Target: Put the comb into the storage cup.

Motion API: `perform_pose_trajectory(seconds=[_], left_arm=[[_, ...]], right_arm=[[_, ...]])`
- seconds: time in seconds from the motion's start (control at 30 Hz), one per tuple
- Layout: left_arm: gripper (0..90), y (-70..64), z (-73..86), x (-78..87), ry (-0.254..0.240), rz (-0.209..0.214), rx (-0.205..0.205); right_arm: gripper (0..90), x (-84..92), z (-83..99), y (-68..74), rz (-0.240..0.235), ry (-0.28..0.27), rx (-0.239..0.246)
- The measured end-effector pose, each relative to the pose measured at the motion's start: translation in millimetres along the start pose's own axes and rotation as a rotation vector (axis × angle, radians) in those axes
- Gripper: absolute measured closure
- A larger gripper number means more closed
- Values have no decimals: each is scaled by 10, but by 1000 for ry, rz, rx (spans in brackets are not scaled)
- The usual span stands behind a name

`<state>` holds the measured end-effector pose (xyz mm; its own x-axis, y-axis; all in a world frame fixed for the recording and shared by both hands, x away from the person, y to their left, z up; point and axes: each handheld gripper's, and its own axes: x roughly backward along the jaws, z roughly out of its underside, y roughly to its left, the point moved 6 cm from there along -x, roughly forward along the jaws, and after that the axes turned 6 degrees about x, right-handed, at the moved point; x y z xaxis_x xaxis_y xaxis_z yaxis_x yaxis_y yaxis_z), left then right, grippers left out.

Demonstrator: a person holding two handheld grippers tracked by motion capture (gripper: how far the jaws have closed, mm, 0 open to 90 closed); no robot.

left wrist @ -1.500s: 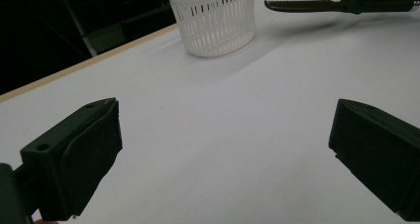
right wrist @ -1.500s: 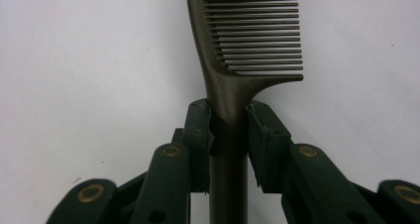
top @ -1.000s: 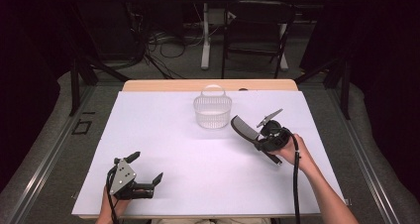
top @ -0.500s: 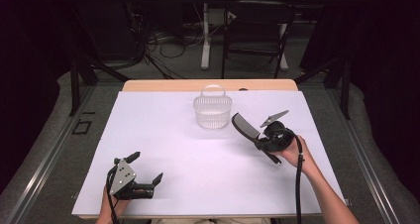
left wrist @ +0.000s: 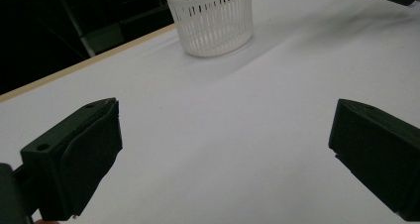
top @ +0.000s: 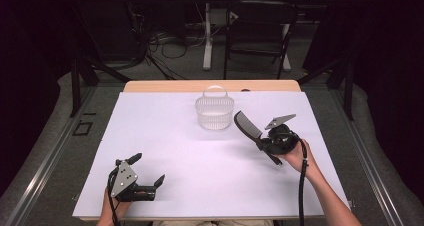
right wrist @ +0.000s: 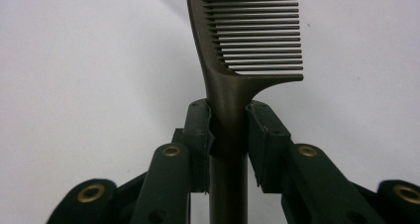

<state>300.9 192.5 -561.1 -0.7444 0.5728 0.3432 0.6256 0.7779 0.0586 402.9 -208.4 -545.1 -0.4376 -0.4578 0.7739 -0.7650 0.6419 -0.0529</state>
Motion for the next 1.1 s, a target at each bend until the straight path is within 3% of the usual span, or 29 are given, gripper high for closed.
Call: perform_pose_trajectory(seconds=[0.43,1.1], left_arm=[[0,5,3,-2,-1,-4,5],[0,1,12,-27,6,6,13]], right_arm=[[723,1,-30,-29,13,-70,-25],[723,23,-96,-15,46,-151,-23]])
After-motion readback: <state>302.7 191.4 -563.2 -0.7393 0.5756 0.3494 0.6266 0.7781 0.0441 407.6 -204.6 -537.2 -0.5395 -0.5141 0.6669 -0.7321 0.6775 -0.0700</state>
